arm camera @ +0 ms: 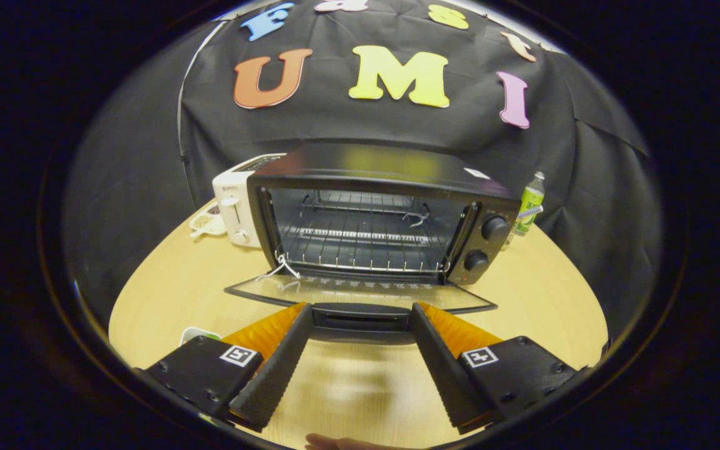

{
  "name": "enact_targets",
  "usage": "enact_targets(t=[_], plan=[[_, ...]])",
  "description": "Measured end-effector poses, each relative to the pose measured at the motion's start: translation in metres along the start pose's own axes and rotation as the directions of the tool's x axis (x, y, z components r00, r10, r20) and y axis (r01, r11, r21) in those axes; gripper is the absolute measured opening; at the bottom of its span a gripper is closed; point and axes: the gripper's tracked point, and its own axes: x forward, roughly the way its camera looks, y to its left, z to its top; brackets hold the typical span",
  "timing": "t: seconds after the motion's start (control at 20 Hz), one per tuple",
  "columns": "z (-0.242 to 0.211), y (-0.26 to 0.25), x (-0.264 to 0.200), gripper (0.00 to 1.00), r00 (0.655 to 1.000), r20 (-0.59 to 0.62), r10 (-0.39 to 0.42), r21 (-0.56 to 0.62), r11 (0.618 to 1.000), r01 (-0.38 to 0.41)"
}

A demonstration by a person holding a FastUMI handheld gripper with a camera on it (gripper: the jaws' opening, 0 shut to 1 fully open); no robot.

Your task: Open the toaster oven, put the food inside, and close the toaster oven door.

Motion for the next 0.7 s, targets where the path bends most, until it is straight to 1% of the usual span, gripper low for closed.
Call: enact_targets(t=[0.15, 0.35, 0.4, 0.5, 0.55, 0.7], plan=[[-0.027, 0.001, 0.006, 1.00, 0.997, -0.079, 0.013, 0.007, 1.000, -0.013], [-0.063, 0.002, 0.018, 1.00, 0.975, -0.215, 0.051, 0.084, 0.996, -0.034], [-0.053, 0.002, 0.016, 1.00, 0.982, -0.174, 0.069, 0.089, 0.995, -0.054], [-0.043, 0.000, 0.013, 0.99, 0.986, -0.153, 0.062, 0.047, 0.997, -0.056], [-0.042, 0.001, 0.010, 0.99, 0.985, -0.153, 0.080, 0.040, 0.996, -0.074], [-0.035, 0.018, -0.011, 0.98, 0.958, -0.175, 0.225, 0.054, 0.974, -0.219]])
